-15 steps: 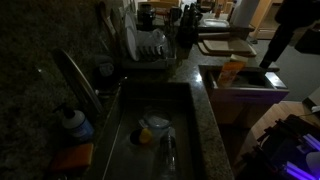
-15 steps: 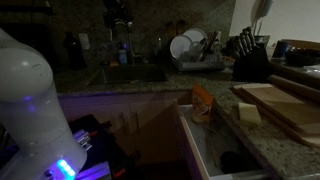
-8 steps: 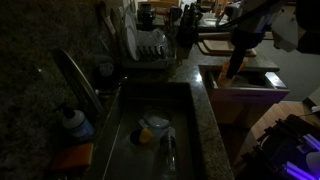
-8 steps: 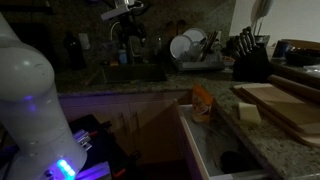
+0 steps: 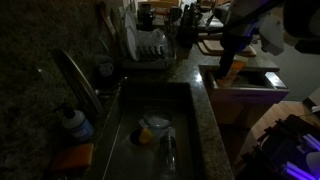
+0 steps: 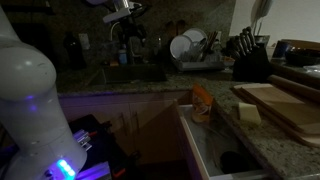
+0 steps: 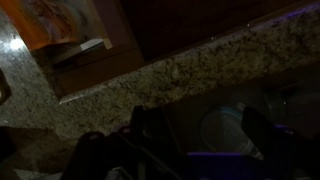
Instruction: Open the tap
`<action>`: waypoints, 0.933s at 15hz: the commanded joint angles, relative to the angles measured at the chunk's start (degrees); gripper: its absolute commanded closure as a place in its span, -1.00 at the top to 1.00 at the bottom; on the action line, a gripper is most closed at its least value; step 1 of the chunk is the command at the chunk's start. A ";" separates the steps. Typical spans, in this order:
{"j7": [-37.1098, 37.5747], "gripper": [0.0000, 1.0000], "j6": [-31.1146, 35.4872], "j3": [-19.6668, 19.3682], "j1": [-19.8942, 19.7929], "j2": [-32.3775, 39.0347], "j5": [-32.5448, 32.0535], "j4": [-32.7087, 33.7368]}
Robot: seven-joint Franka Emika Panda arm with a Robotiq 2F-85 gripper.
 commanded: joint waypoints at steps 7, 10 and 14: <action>-4.71 1.00 9.46 -1.09 1.30 14.40 -0.97 8.46; -5.78 1.00 13.60 -1.41 2.15 17.62 -1.72 11.51; -4.33 1.00 13.09 -1.67 2.52 16.74 -0.79 10.51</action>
